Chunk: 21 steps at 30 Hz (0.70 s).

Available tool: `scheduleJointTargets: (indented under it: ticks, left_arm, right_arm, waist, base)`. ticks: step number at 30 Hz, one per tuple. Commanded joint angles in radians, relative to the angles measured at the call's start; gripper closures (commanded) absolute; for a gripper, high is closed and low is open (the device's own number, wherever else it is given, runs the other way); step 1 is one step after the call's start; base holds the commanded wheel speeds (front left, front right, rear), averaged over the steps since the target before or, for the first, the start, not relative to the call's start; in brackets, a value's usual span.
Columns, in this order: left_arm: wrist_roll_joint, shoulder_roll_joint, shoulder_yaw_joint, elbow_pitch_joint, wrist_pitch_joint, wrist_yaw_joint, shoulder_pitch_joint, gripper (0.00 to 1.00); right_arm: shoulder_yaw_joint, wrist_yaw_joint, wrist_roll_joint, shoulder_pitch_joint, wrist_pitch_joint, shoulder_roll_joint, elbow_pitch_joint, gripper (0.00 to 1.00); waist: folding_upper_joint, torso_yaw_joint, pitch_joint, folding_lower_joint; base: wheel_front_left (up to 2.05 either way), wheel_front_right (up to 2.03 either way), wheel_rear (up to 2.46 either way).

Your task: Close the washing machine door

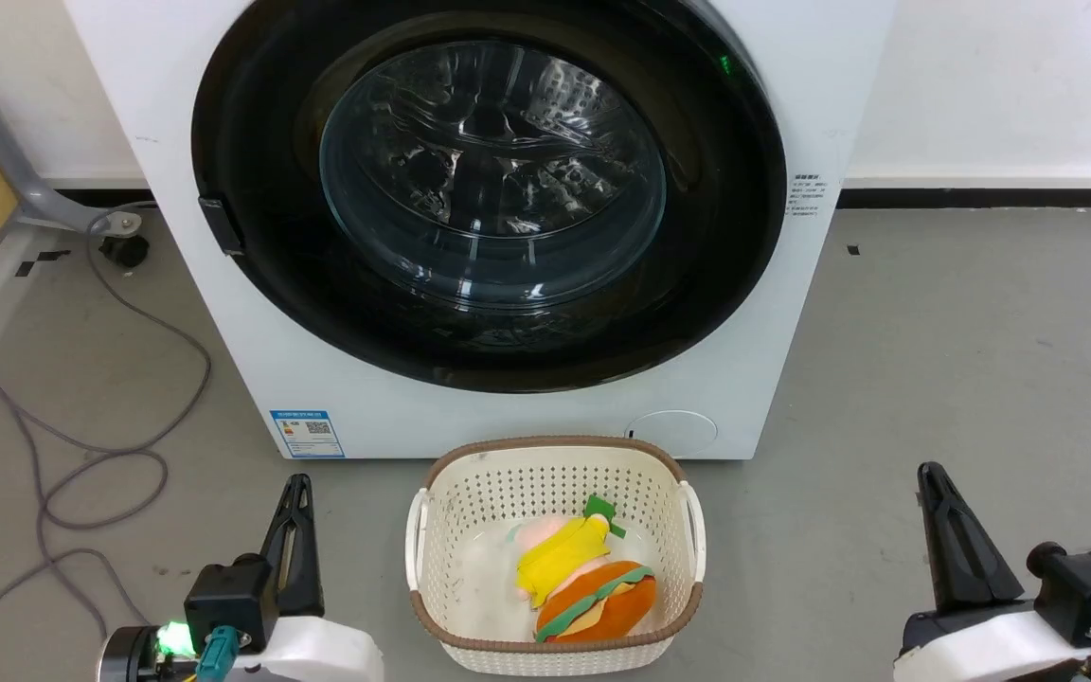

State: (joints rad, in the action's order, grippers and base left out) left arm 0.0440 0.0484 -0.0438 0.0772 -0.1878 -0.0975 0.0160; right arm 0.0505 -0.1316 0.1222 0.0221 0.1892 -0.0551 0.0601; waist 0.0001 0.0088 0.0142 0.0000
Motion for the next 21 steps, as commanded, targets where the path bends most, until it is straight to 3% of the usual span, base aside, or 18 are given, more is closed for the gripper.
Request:
scheduleJointTargets:
  ticks: [1,21]
  left_arm:
    - [-0.009,0.001,0.005,-0.006,0.005,0.005,-0.005,1.0]
    - [-0.017,0.001,0.013,-0.022,0.046,0.026,-0.007,1.0]
  right_arm:
    - [-0.004,0.0,-0.012,-0.006,-0.006,0.001,-0.008,1.0]
    - [-0.014,0.0,-0.037,-0.01,-0.047,0.002,-0.02,1.0]
  waist:
    - [-0.0001,0.0,0.0,0.0]
    - [-0.0001,-0.002,-0.003,0.0]
  base:
    - [0.0,0.0,0.0]
    - [0.0,0.0,0.0]
